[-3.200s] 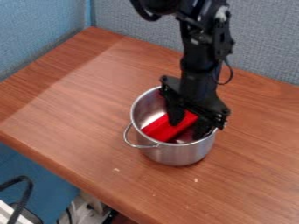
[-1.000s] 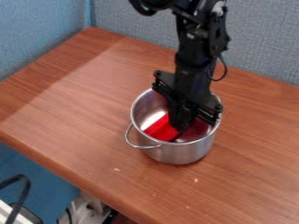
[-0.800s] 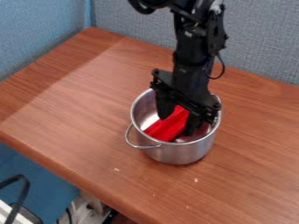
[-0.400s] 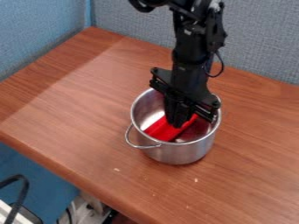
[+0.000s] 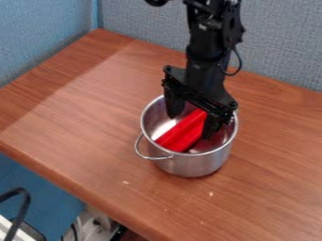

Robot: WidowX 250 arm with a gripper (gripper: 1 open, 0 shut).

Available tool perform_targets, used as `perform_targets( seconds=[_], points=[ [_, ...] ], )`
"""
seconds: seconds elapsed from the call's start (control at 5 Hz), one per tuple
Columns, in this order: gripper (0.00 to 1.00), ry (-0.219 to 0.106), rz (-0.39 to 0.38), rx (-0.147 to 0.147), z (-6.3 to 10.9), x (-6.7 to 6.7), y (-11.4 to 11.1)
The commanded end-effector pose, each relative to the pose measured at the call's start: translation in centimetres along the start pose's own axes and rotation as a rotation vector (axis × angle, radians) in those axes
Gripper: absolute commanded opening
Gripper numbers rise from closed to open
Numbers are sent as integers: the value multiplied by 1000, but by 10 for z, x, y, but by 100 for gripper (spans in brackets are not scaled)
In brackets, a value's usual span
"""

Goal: Move the red object from the metal pot to the table

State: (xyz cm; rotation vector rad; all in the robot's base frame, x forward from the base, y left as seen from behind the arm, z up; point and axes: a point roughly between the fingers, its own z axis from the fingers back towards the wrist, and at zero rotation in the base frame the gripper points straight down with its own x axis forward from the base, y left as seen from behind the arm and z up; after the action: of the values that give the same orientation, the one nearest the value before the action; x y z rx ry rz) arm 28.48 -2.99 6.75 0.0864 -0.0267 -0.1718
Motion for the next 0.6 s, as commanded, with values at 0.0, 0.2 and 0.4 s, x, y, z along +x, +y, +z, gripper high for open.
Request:
perform_targets(
  seconds=[0.0, 0.2, 0.4],
  points=[
    [0, -34, 7, 9, 6, 7, 4],
    [0, -33, 3, 8, 4, 7, 4],
    [0, -34, -8, 9, 7, 7, 3]
  ],
)
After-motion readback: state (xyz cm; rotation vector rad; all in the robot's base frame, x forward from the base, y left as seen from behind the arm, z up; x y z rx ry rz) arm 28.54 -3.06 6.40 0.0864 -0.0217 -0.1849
